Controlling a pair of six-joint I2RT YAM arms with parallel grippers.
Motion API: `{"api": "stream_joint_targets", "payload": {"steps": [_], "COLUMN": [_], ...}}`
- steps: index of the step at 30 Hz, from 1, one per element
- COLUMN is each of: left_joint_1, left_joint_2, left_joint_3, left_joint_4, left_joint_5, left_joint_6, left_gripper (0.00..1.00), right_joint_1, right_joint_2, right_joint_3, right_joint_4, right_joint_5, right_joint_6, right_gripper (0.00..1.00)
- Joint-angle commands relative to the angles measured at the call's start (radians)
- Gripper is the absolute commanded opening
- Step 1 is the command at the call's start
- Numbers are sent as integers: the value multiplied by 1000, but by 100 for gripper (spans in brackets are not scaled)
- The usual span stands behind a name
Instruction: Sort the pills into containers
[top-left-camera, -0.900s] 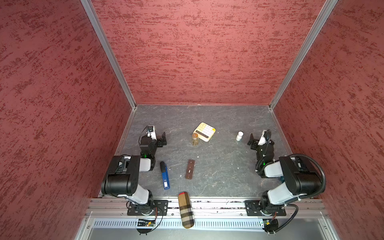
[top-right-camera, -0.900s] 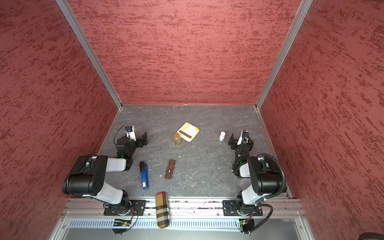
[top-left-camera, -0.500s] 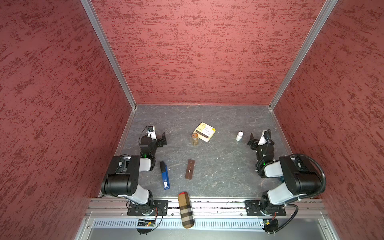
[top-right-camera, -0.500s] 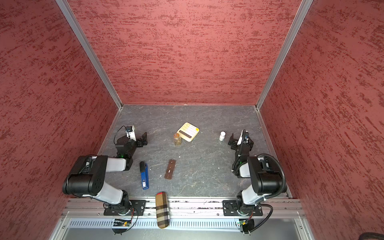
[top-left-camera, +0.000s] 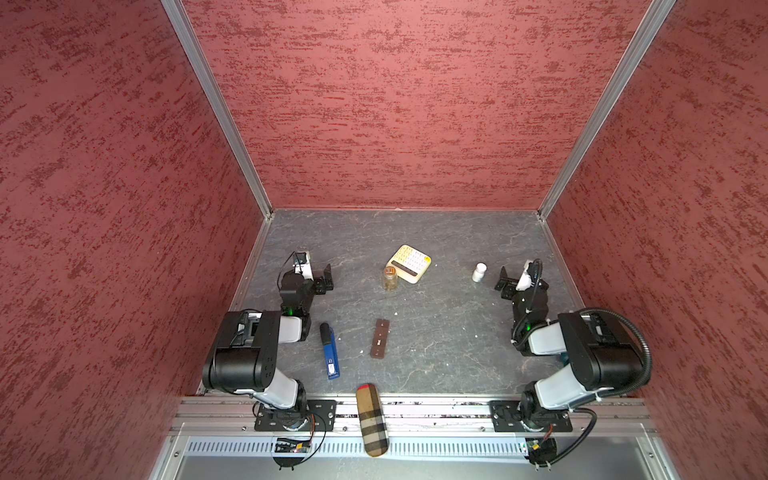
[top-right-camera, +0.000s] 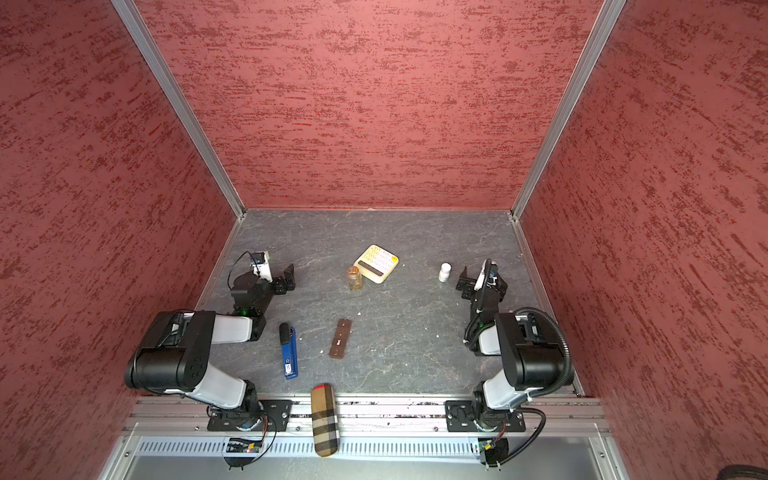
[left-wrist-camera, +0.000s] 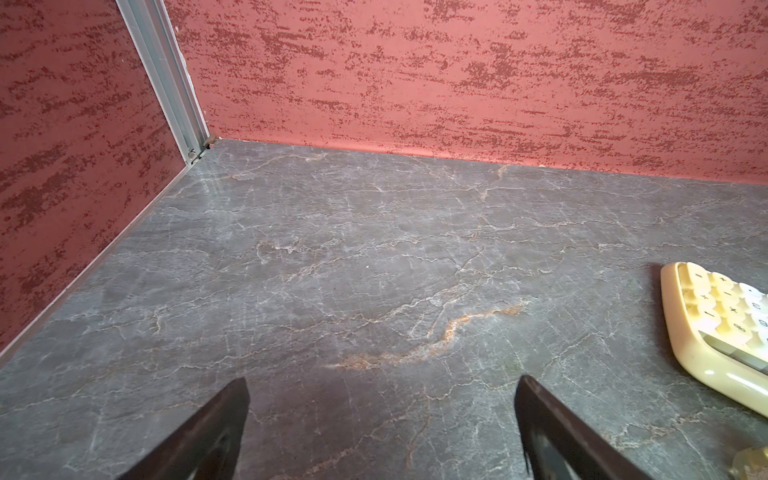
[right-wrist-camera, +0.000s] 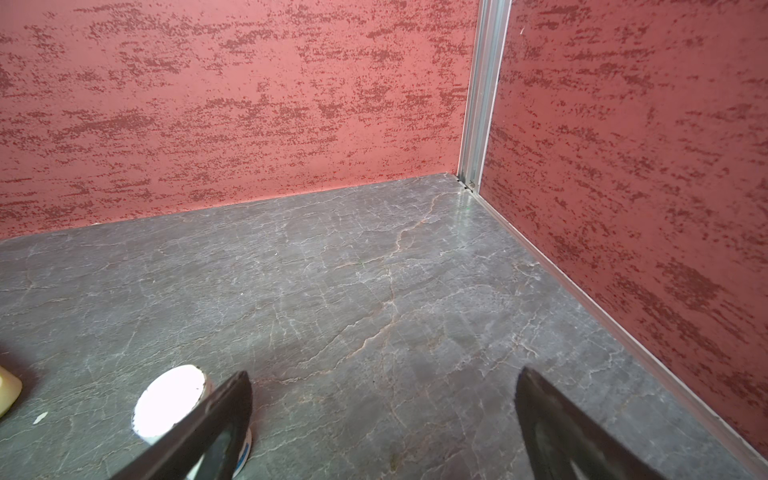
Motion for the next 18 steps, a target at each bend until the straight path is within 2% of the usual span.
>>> {"api": "stream_joint_targets", "payload": {"steps": [1,14,15,16,18], "left_joint_1": [11,20,18,14,2], "left_joint_2": [-2,-3,-11,-45,-157], "left_joint_3": [12,12,16,30,72], "left_joint_4": [-4,-1,-13,-65,-236], "left_joint_5": [18,32,26,-1,-84], "left_joint_6": [-9,-13,-11,-12,-32], "left_gripper": [99,100,100,98,97], "right_joint_1": [-5,-11,-13,-13,-14], "right_joint_2": [-5,-5,-7,-17,-150], "right_joint_3": [21,27,26,16,28], "right_joint_4": [24,9,10,29,-111], "right_joint_5": [15,-2,-7,-3,-14], "right_joint_6": [-2,4,5,3,-2], "right_gripper": [99,99,92,79,75]}}
